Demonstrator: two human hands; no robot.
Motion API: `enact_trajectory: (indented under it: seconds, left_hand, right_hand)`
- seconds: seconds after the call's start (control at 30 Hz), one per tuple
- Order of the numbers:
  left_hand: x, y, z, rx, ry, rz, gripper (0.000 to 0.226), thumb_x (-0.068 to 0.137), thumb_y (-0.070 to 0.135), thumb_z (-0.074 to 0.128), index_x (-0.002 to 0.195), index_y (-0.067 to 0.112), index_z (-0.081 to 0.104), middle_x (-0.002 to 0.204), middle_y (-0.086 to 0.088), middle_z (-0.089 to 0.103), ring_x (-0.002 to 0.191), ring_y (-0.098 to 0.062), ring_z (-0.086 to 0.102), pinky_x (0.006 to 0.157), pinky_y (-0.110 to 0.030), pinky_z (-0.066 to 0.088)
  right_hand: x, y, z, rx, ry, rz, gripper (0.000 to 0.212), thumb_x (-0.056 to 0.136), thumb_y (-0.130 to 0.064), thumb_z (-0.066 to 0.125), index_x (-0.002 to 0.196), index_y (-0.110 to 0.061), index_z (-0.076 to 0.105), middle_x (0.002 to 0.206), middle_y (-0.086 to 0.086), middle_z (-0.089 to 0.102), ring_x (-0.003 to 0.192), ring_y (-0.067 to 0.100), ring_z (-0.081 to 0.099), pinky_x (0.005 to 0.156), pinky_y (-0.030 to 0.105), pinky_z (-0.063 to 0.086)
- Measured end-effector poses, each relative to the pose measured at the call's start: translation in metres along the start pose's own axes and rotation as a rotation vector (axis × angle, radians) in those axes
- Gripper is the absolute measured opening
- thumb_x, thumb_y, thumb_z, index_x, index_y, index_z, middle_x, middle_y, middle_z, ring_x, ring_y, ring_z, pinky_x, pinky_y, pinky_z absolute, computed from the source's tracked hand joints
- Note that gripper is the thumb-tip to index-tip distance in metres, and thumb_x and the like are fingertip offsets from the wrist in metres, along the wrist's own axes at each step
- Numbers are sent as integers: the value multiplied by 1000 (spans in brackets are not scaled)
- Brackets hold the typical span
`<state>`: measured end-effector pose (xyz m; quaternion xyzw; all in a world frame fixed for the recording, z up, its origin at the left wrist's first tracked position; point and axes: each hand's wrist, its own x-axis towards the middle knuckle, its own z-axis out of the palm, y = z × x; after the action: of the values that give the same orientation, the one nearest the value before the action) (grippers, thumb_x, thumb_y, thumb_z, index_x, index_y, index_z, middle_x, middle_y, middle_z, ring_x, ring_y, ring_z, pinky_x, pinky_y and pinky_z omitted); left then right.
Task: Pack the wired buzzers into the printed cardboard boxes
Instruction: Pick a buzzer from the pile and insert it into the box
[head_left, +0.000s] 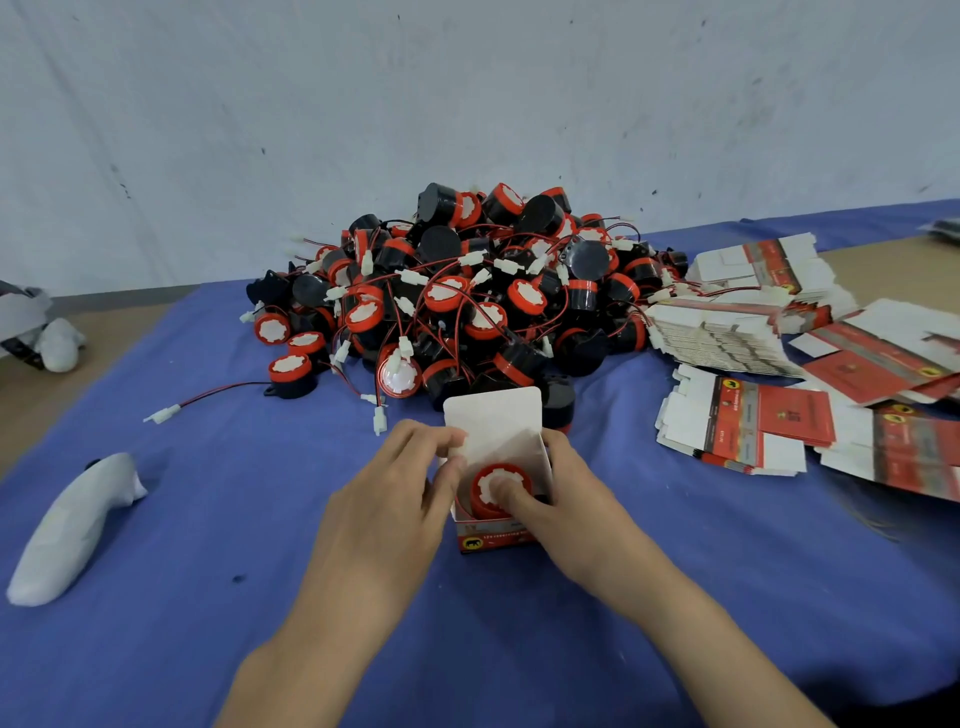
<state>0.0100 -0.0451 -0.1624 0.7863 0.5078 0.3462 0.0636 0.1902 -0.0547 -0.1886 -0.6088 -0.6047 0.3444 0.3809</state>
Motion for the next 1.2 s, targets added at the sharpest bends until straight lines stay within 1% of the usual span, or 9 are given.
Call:
enact_trajectory:
  seconds: [0.1, 0.23, 0.37, 0.5, 0.57, 0.73, 0.83, 0.93, 1.2]
  left_hand:
    - [-1, 0, 0, 15, -17, -11, 33, 96, 47, 40, 125, 38, 52, 99, 33, 49, 86, 3, 57, 59, -18, 45]
    - [-2, 3, -1, 73, -9, 25, 34, 96, 46, 39, 119, 33, 60, 98, 33, 47, 76, 3, 53, 57, -17, 44]
    - [-1, 4, 3, 30, -1, -18, 28, 100, 39, 44, 118, 30, 64, 124, 29, 43, 83, 0, 56, 64, -34, 55]
    - [-2, 7, 7, -35, 53, -113, 18, 100, 37, 49, 111, 31, 62, 113, 27, 38, 88, 0, 59, 69, -43, 57]
    - [-3, 9, 9, -47, 80, -134, 15, 99, 38, 50, 110, 33, 58, 109, 25, 39, 93, 3, 56, 69, -41, 56]
    - [-3, 14, 14, -47, 106, -114, 16, 97, 40, 47, 107, 32, 56, 108, 26, 39, 103, 10, 48, 64, -23, 50]
    - [-3, 15, 13, -38, 59, -156, 21, 96, 45, 44, 104, 32, 58, 112, 24, 36, 96, 6, 51, 65, -36, 54]
    - [-3, 17, 9, 131, 25, -131, 28, 96, 48, 38, 105, 31, 59, 115, 19, 39, 83, -6, 57, 59, -34, 52]
    - [1, 18, 9, 543, -119, -90, 32, 103, 39, 27, 123, 36, 51, 131, 14, 39, 108, -8, 50, 60, -20, 36]
  right_hand:
    - [0, 0, 1, -1, 11, -2, 31, 96, -50, 57, 123, -44, 45, 123, -12, 60, 117, 17, 57, 105, 43, 45]
    - [-1, 0, 1, -4, 15, 0, 30, 96, -51, 57, 124, -44, 45, 122, -13, 60, 116, 16, 57, 105, 43, 45]
    - [-1, -1, 1, -10, 21, -4, 32, 97, -51, 57, 125, -43, 45, 123, -12, 60, 116, 16, 58, 104, 43, 46]
    - [-2, -2, 1, -20, 25, 3, 33, 97, -52, 56, 126, -43, 44, 123, -13, 59, 116, 16, 57, 104, 43, 46]
    - [-2, -3, 1, -31, 29, 5, 33, 97, -52, 56, 126, -43, 44, 124, -12, 58, 116, 16, 57, 104, 42, 46]
    - [-3, -5, 1, -43, 35, 9, 35, 97, -51, 56, 128, -41, 44, 124, -12, 58, 116, 16, 57, 104, 42, 46]
    - [-4, -7, 1, -55, 39, 7, 37, 97, -51, 56, 131, -39, 44, 126, -11, 58, 117, 15, 56, 105, 42, 45]
    - [-5, -8, 1, -67, 46, 4, 36, 98, -50, 56, 130, -37, 45, 125, -10, 58, 116, 15, 56, 104, 41, 45]
    - [-6, -10, 1, -91, 55, 7, 35, 98, -50, 54, 128, -36, 45, 123, -10, 56, 115, 15, 55, 103, 41, 45]
